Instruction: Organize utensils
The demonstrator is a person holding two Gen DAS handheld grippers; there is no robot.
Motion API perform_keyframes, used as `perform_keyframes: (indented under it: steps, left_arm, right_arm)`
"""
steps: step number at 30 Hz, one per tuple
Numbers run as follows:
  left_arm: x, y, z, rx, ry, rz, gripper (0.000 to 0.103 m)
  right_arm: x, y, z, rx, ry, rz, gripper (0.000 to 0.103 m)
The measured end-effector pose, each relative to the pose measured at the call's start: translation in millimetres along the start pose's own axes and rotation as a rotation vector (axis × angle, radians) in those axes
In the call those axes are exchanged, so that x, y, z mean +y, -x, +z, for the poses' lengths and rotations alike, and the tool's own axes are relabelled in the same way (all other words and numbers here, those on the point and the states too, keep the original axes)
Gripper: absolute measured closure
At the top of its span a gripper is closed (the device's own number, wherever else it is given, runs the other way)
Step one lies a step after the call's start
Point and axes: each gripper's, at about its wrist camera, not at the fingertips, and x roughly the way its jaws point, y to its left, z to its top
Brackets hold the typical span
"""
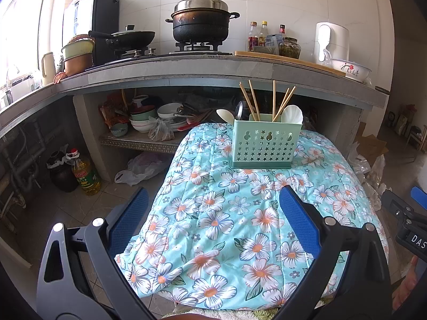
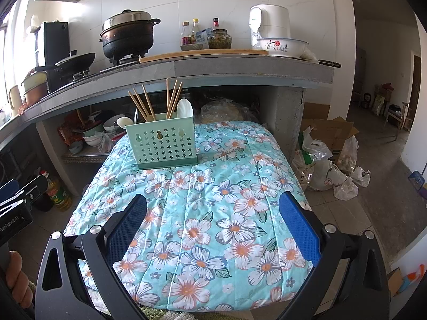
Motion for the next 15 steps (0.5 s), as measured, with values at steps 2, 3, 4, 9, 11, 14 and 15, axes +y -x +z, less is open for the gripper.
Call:
perform_keyframes:
  steps: [2, 3, 4, 9, 11, 14, 15]
  left_arm:
    - [-0.1, 0.3, 0.1, 0.0, 0.0, 0.0, 0.008]
    - [-0.1, 0.3, 0.2, 0.0, 0.0, 0.0, 0.008]
    - [0.1, -0.1, 0.3, 0.0, 0.0, 0.0, 0.008]
    - [0.0, 0.1, -0.7, 0.001, 0.0, 0.0, 0.008]
    - [-0.2, 0.2, -0.7, 0.0, 0.0, 0.0, 0.008]
    - [0.2, 0.0, -0.4, 0.001, -0.001, 0.0, 0.008]
    - [0.3, 0.0, -0.3, 0.001, 0.0, 0.0, 0.008]
  right_arm:
    - [1.1, -0.7, -0.1, 0.0, 0.002, 0.002, 0.006]
    - [2.0, -0.3, -0.2, 0.0, 0.001, 0.002, 0.006]
    - [1.4, -0.5, 0.0, 0.0, 0.001, 0.003, 0.006]
    - [1.0, -0.5, 0.1, 0.001, 0.001, 0.002, 0.006]
    - [0.8, -0.6, 0.3, 0.001, 0.002, 0.003, 0.006]
    - [0.8, -0.5, 0.3, 0.001, 0.001, 0.003, 0.006]
    - [0.9, -0.5, 0.3, 0.002, 0.001, 0.003, 0.006]
